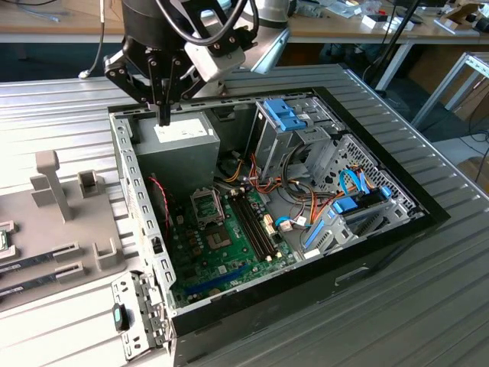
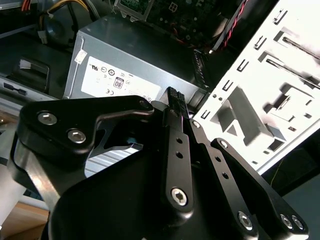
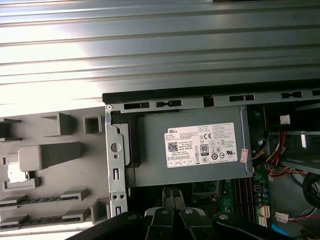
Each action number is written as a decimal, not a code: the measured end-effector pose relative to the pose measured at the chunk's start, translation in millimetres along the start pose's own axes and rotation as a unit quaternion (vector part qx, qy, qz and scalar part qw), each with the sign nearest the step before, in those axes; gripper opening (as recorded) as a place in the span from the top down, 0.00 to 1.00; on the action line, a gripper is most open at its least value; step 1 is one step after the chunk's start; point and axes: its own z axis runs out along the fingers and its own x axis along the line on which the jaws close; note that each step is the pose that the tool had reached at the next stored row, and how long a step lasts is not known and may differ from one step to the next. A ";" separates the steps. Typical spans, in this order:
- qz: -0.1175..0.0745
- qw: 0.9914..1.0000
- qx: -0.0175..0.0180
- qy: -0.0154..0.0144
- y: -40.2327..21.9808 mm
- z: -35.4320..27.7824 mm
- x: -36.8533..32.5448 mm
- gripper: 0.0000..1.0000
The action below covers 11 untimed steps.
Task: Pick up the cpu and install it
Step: 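Reach for the cpu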
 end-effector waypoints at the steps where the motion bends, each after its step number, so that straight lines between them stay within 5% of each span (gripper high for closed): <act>1: 0.000 1.000 0.000 0.000 0.0 0.0 0.3 0.89; 11: 0.000 1.000 0.000 0.000 -0.2 0.0 2.6 0.89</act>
